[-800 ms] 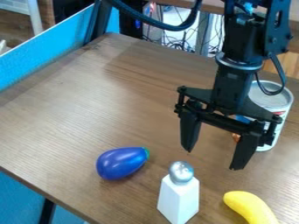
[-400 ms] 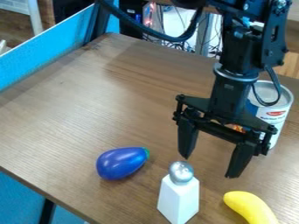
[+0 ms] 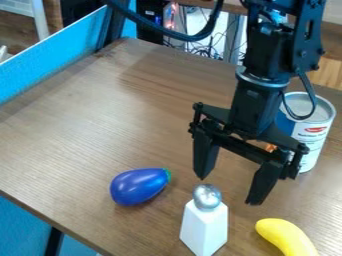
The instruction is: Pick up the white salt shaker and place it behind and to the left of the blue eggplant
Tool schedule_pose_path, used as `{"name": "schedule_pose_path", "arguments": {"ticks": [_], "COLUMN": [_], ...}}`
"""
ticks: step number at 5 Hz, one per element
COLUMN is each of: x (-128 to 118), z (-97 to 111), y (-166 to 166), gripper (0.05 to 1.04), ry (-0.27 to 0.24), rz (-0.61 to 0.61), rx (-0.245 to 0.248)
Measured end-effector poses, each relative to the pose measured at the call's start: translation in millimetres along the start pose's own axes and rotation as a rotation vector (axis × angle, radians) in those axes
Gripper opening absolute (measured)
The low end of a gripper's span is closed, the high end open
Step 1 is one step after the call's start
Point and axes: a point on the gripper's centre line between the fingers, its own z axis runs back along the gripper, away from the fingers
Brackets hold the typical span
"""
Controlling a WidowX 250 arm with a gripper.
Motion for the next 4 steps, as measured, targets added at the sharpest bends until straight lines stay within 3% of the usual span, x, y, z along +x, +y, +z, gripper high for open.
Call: {"name": "schedule_pose_path", "arguments": {"ticks": [2,3,4], "x": [-12.3,-12.2,-14.7], "z": [-22.4,-38.7,-48.3], "y": [-0.1,4.9,6.8], "gripper": [0.999,0.999,0.960], "ry": [0.109,0.180,0.214], "rz": [-0.029,0.020,0.053], "rx": [0.004,0.058,0.079]}}
